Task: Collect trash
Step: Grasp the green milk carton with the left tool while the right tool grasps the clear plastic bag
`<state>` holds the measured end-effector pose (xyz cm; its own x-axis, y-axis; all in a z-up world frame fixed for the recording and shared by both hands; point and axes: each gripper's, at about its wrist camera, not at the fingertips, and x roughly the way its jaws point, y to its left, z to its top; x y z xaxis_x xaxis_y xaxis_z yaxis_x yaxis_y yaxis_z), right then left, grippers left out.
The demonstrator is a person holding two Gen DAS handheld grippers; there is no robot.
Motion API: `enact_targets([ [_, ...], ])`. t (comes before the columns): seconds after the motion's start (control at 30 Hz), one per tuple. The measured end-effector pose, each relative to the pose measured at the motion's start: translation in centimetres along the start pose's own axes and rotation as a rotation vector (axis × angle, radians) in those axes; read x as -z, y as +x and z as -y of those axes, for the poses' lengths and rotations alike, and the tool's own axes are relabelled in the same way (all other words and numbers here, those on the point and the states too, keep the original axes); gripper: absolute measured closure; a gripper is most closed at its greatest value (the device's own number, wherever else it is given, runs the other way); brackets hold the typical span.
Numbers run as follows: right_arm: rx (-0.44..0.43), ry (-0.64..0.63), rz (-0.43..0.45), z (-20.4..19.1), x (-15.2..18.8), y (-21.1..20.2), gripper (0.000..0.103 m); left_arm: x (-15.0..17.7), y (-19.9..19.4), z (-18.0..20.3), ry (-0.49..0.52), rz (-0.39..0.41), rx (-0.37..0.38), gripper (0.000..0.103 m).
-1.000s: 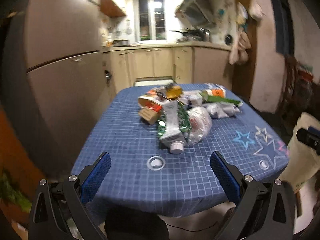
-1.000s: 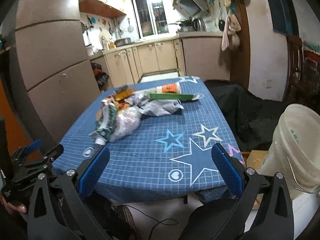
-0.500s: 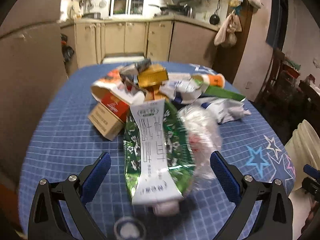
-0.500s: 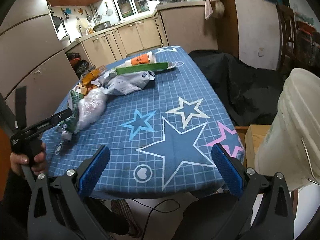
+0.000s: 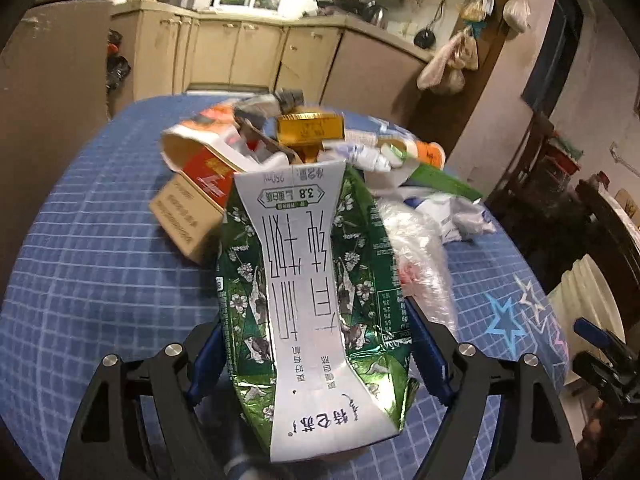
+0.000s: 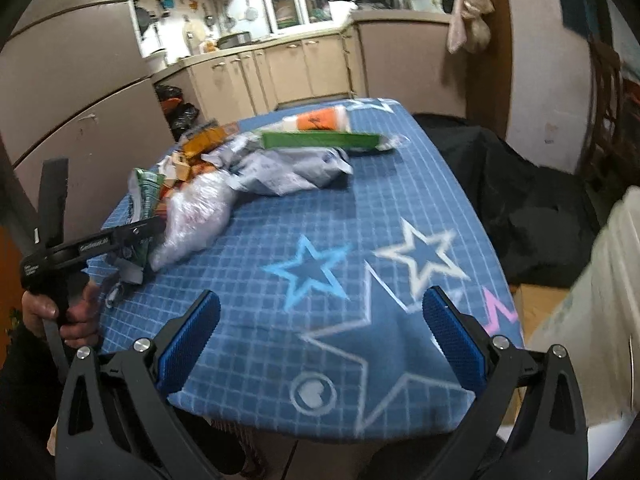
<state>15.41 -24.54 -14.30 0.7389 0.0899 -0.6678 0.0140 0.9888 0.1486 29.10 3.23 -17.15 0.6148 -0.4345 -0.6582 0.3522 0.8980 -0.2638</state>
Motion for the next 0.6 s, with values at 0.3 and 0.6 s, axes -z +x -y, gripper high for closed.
enact_targets([
  [0.3,-0.143,-0.069,0.023,-4.0,-3.7,3.0,0.011,0.0,-7.7,-1.4,-0.046,0.123,-0.138,0.023],
  [0.6,-0.331,-0.005,-0.155,-8.3,-5.9,11.9,0.033,0.1,-9.9,-2.3,-0.063,0.132,-0.152,0.023],
])
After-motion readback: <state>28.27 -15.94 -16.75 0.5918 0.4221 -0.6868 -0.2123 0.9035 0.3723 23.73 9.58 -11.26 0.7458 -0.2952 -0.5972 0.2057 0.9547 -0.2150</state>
